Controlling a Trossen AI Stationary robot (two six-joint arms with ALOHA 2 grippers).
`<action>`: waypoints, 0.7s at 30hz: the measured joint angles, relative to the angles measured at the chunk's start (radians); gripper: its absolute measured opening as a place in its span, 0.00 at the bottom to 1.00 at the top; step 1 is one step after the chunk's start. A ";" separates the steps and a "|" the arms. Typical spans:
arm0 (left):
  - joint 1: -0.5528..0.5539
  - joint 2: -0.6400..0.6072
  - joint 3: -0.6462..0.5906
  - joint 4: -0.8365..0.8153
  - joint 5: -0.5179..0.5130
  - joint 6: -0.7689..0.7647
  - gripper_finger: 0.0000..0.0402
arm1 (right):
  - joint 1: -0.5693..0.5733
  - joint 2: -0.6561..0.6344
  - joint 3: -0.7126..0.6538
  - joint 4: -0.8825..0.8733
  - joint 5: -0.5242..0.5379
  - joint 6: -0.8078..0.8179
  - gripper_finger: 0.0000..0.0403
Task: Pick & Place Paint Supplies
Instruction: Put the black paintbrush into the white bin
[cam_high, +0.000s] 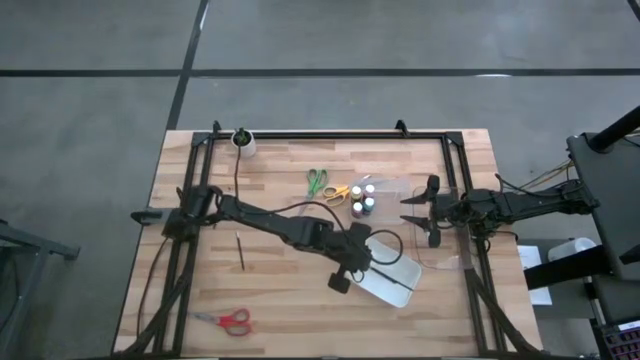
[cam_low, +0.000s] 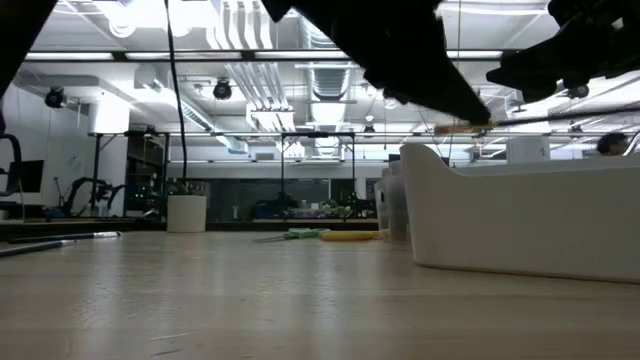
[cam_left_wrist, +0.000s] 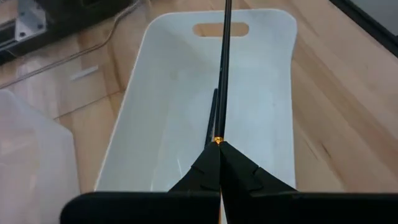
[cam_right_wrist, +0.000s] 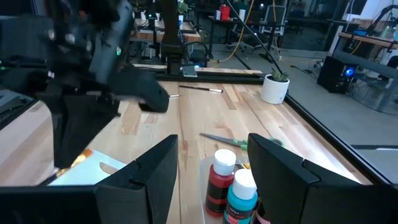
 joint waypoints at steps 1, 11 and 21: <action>0.002 0.006 -0.006 0.002 0.001 -0.001 0.00 | 0.000 0.000 0.000 0.000 0.000 0.000 0.48; 0.026 0.056 -0.031 0.040 0.021 -0.061 0.00 | 0.000 0.000 0.000 -0.001 -0.001 0.000 0.48; 0.039 0.079 -0.033 0.054 0.048 -0.088 0.00 | 0.000 -0.001 0.000 -0.001 0.000 0.000 0.48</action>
